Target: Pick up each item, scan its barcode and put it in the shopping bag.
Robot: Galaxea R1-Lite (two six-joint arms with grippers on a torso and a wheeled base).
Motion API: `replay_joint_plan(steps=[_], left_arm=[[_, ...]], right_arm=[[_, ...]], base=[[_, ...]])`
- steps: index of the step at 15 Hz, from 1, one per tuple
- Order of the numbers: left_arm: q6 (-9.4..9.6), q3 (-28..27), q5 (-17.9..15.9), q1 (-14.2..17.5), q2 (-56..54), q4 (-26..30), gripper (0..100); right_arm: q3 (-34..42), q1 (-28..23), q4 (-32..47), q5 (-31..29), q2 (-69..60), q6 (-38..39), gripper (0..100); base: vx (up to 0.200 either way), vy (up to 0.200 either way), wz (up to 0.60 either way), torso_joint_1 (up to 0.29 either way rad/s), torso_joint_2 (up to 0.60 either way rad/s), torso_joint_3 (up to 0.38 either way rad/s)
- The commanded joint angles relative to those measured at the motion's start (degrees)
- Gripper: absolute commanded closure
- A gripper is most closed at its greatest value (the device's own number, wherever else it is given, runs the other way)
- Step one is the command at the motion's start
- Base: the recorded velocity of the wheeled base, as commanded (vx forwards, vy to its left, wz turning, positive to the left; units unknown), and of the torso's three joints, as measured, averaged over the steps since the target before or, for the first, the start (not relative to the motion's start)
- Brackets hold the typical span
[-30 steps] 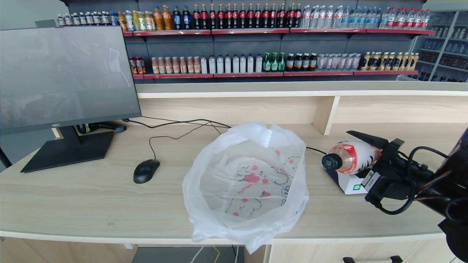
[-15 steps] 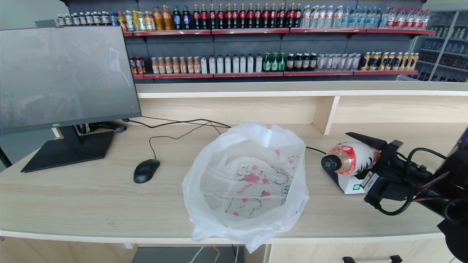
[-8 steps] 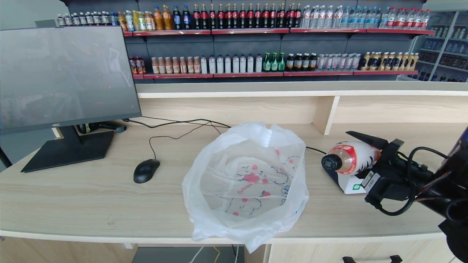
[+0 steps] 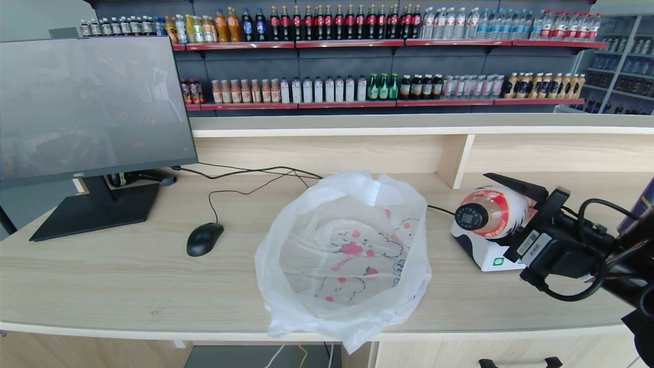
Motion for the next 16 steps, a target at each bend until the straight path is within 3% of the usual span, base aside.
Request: replay_joint_plan(steps=[1, 6, 9, 11, 14, 16], left_arm=[[-0.02, -0.06, 0.0, 0.04, -0.02, 0.01, 0], [0.25, -0.06, 0.0, 0.04, -0.02, 0.01, 0], [0.42, -0.06, 0.0, -0.05, -0.02, 0.01, 0], [0.42, -0.06, 0.0, -0.05, -0.02, 0.01, 0], [0.42, -0.06, 0.0, -0.05, -0.02, 0.01, 0], [0.33, -0.06, 0.0, -0.05, -0.02, 0.01, 0]], right_arm=[[-0.52, 2.51, -0.08, 0.03, -3.69, 3.17, 100], [1.41, 6.03, -0.08, -0.67, -8.34, 15.12, 100], [9.58, 13.76, -0.08, -10.95, -13.0, 27.07, 100], [10.2, 18.77, -0.08, -16.23, -15.55, 34.1, 100], [9.76, 20.44, -0.08, -26.95, -18.19, 49.75, 100], [10.81, 20.44, -0.08, -27.74, -18.8, 55.46, 100]], base=[[0.0, 0.0, 0.0, 0.0, 0.0, 0.0], [0.0, 0.0, 0.0, 0.0, 0.0, 0.0], [0.0, 0.0, 0.0, 0.0, 0.0, 0.0], [0.0, 0.0, 0.0, 0.0, 0.0, 0.0], [0.0, 0.0, 0.0, 0.0, 0.0, 0.0], [0.0, 0.0, 0.0, 0.0, 0.0, 0.0]])
